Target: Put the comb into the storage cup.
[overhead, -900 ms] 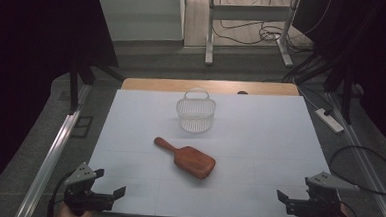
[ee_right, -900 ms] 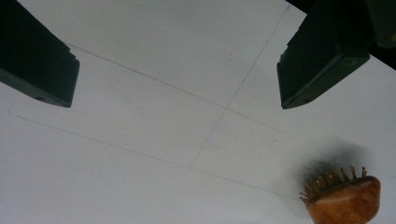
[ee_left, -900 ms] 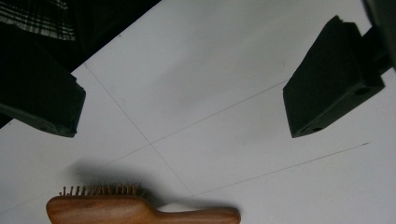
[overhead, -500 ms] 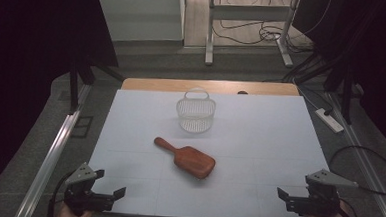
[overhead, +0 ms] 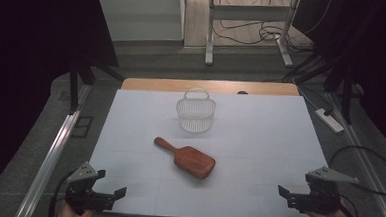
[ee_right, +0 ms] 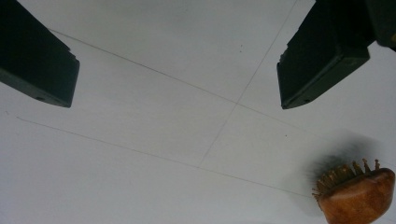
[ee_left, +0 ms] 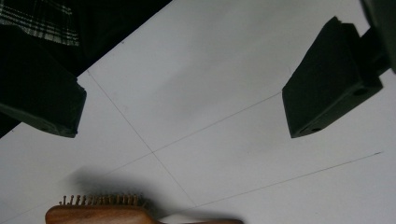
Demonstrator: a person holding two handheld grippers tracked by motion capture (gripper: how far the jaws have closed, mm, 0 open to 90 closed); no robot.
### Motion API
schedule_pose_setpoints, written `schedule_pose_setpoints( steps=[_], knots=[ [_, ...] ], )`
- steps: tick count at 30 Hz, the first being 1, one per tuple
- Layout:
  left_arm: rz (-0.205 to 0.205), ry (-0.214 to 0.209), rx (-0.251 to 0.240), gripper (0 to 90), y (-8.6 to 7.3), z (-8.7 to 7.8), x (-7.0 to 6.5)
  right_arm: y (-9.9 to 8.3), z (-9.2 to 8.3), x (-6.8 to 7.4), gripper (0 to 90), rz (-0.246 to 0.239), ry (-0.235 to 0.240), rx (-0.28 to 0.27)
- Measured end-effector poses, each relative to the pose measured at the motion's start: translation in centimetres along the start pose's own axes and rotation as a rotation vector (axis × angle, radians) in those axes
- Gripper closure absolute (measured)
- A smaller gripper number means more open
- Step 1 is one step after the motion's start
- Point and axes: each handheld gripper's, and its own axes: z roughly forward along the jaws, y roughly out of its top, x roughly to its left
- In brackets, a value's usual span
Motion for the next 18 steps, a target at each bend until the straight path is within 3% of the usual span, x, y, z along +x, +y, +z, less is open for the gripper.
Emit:
schedule_pose_setpoints(
  steps=[7,14,18],
  knots=[
    [0.009,-0.014,-0.011,0.1,0.4,0.3,-0.1,0.0,0.2,0.1,0.0,-0.015,0.010,0.019],
    [0.036,-0.042,0.013,0.3,0.9,1.0,-0.2,0.0,0.2,0.1,0.0,-0.023,0.014,0.022],
    [0.048,-0.035,0.029,0.2,1.2,1.5,-0.3,0.0,0.2,0.1,0.0,-0.024,0.020,0.023]
  ],
)
